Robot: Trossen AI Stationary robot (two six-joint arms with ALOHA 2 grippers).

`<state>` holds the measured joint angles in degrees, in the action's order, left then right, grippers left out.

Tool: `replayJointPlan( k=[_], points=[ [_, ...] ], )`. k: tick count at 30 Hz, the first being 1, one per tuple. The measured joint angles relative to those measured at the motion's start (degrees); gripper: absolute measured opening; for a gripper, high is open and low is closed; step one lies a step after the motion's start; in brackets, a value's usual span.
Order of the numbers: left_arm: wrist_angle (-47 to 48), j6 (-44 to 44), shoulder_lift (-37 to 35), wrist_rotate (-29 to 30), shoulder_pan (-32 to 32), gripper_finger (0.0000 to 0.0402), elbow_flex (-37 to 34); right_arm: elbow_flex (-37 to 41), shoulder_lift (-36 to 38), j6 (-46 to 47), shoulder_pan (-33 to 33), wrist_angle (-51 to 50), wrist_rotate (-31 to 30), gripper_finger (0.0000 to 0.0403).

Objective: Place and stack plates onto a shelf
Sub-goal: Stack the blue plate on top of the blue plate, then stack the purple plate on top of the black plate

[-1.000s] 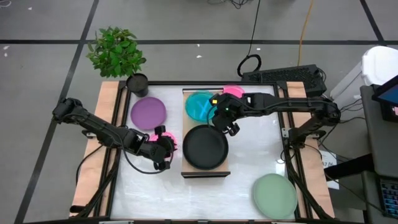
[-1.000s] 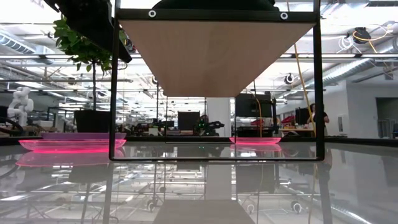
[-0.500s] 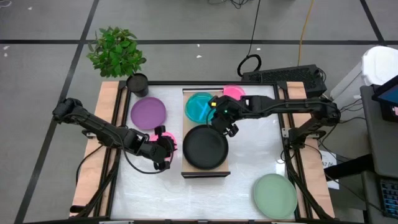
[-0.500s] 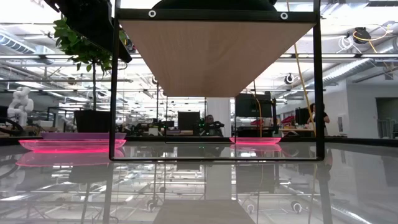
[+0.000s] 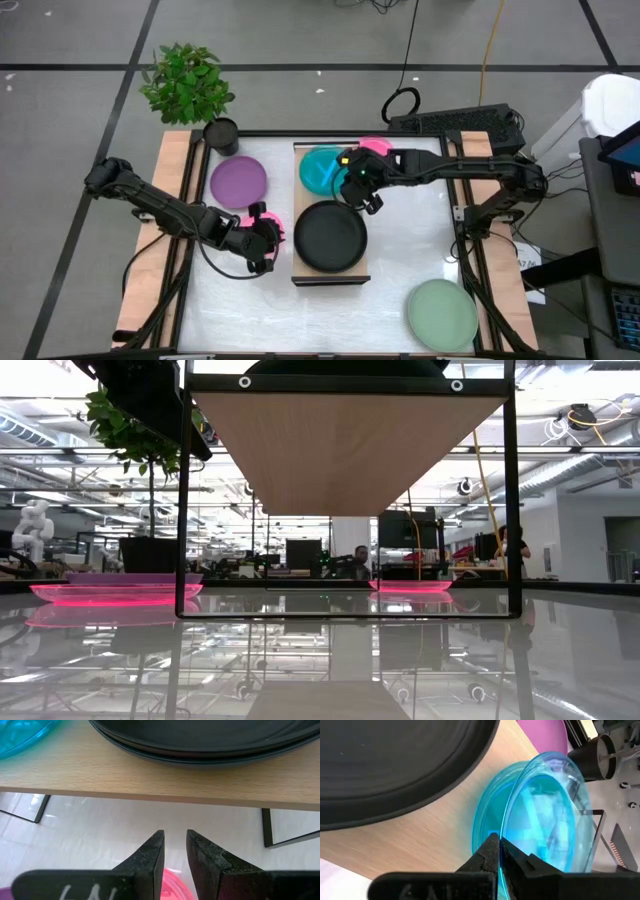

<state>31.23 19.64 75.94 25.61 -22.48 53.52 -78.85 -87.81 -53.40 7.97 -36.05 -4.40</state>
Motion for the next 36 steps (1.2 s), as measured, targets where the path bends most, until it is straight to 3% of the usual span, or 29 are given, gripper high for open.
replayJointPlan(
  k=[7,18,25,30,36],
  points=[
    [0.01,0.39,0.0,0.0,0.0,0.0088,0.0,0.0,0.0,0.22,-0.02,-0.35,0.15,0.001],
    [0.1,0.63,0.0,0.0,-0.04,0.0088,0.0,0.02,0.58,1.7,-0.78,0.07,-0.11,0.0085],
    [0.27,1.8,0.0,-0.05,-0.04,0.0088,0.0,0.04,4.1,2.02,-3.22,0.64,-5.25,0.01],
    [0.34,2.97,0.0,-0.09,-0.76,0.0088,0.0,0.04,8.4,11.58,-6.01,-0.78,-7.65,0.0098],
    [0.43,5.57,0.0,-0.26,-2.84,0.0088,0.0,0.04,13.95,31.19,-10.9,-8.39,-7.46,0.0094]
  ],
)
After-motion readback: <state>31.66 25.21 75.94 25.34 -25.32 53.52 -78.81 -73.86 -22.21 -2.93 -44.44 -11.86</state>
